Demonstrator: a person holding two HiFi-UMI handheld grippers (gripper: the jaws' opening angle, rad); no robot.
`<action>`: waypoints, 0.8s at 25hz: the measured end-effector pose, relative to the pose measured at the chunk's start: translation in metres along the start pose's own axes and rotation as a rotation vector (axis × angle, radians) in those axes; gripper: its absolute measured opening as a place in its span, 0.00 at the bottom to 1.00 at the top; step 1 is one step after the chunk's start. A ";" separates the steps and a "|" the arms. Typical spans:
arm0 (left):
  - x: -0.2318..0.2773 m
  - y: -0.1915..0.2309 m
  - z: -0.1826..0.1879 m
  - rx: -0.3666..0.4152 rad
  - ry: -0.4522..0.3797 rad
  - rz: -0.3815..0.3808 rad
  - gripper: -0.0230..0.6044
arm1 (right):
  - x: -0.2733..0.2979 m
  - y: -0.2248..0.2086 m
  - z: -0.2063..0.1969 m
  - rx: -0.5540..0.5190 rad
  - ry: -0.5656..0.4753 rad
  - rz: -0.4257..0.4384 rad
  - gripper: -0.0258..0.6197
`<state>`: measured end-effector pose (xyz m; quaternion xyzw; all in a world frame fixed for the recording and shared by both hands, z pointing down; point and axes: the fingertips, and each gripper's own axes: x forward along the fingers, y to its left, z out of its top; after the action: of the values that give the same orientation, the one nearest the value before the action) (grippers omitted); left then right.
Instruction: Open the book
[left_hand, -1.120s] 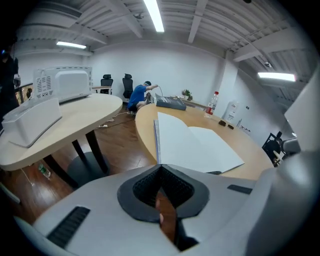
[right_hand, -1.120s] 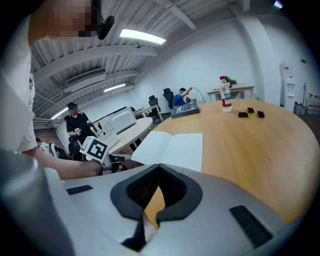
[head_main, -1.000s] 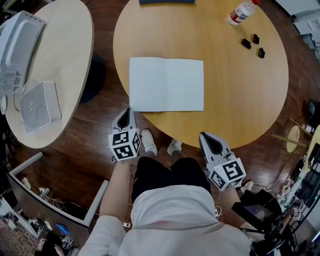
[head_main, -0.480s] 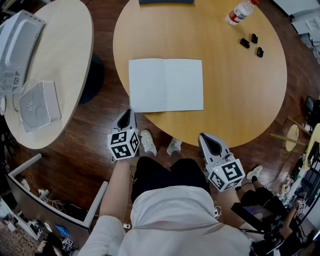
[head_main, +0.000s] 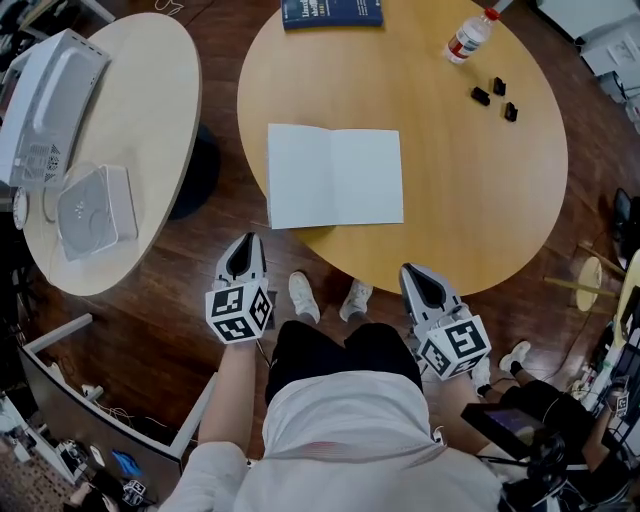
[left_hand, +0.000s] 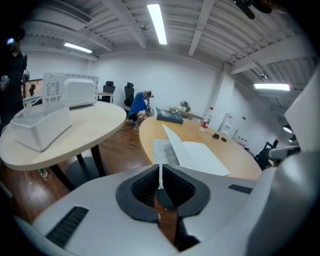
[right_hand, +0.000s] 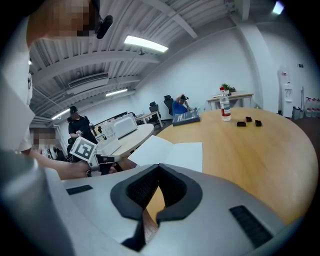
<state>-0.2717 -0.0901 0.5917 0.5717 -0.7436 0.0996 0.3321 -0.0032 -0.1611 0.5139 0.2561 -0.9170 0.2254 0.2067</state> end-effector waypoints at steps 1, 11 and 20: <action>-0.009 -0.006 0.009 0.013 -0.023 -0.012 0.08 | -0.002 0.000 0.004 -0.001 -0.012 -0.001 0.03; -0.088 -0.084 0.108 0.064 -0.259 -0.150 0.06 | -0.033 0.001 0.068 -0.044 -0.173 0.015 0.03; -0.137 -0.135 0.165 0.099 -0.374 -0.236 0.06 | -0.073 0.010 0.152 -0.153 -0.339 0.013 0.03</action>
<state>-0.1933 -0.1141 0.3515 0.6790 -0.7143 -0.0112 0.1694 0.0083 -0.2047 0.3508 0.2678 -0.9548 0.1099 0.0668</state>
